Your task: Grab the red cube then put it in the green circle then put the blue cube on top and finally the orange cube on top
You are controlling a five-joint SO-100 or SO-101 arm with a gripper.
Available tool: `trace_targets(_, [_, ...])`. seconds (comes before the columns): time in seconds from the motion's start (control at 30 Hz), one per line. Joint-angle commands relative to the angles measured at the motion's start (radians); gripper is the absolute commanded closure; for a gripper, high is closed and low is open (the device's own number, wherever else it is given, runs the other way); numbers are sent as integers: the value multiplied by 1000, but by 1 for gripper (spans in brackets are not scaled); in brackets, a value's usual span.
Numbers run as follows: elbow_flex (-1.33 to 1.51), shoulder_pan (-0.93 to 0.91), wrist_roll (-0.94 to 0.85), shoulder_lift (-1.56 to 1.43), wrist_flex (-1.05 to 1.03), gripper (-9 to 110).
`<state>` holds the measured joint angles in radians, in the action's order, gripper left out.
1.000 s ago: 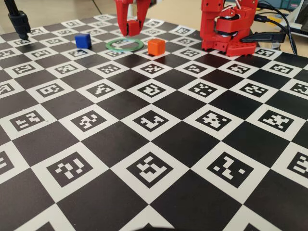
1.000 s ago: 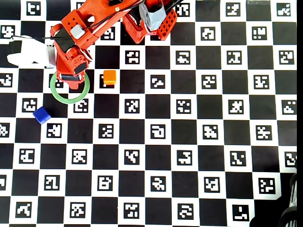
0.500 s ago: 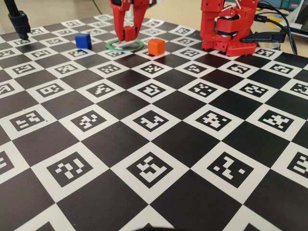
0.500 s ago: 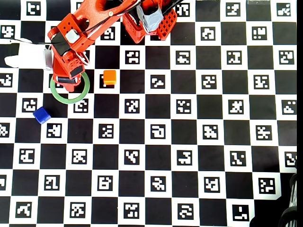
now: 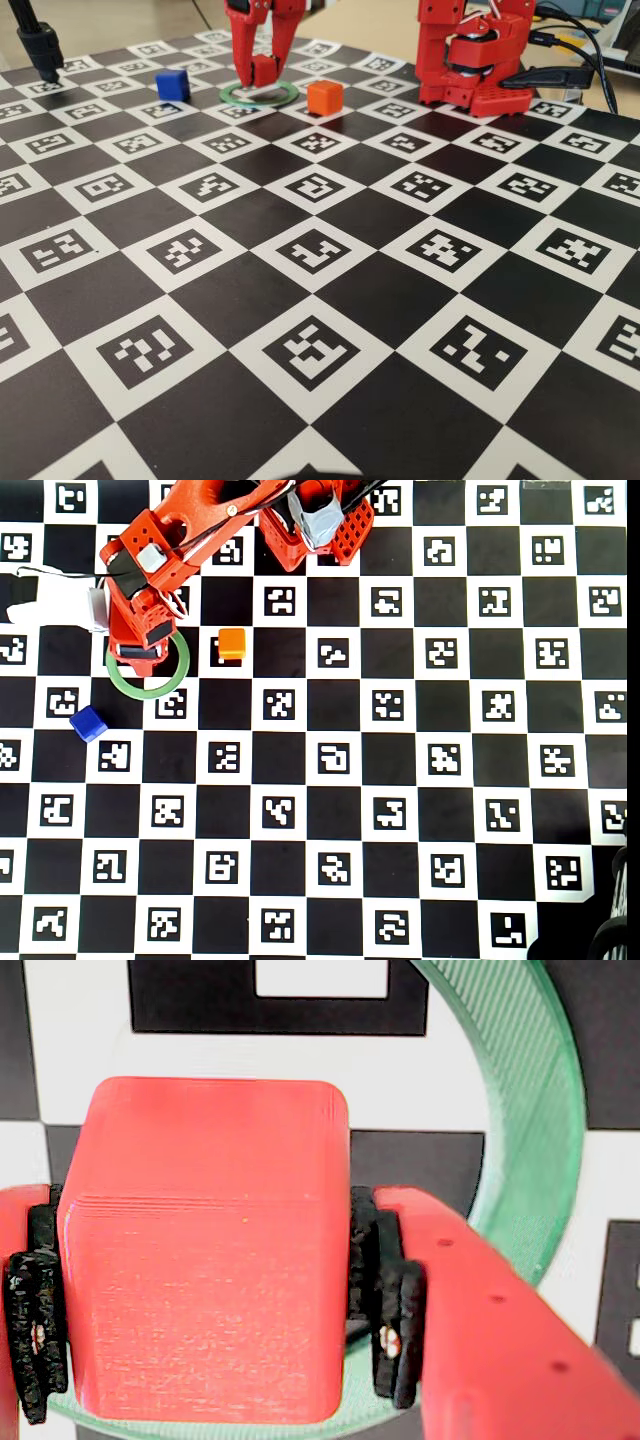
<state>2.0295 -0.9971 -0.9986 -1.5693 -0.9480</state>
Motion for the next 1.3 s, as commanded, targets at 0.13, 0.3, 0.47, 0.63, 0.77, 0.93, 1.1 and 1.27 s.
trace_targets(0.13, [-87, 18, -20, -2, 37, 100])
trace_targets(0.3, [-87, 20, -21, 8, 44, 100])
trace_targets(0.47, [-83, 20, -21, 18, 54, 100])
trace_targets(0.63, [-77, 21, -21, 20, 58, 100])
trace_targets(0.77, [-71, 21, -21, 20, 64, 100])
trace_targets(0.93, [-64, 21, -18, 20, 67, 100])
trace_targets(1.1, [-58, 21, -18, 20, 74, 100])
trace_targets(1.27, [-52, 21, -18, 21, 78, 100])
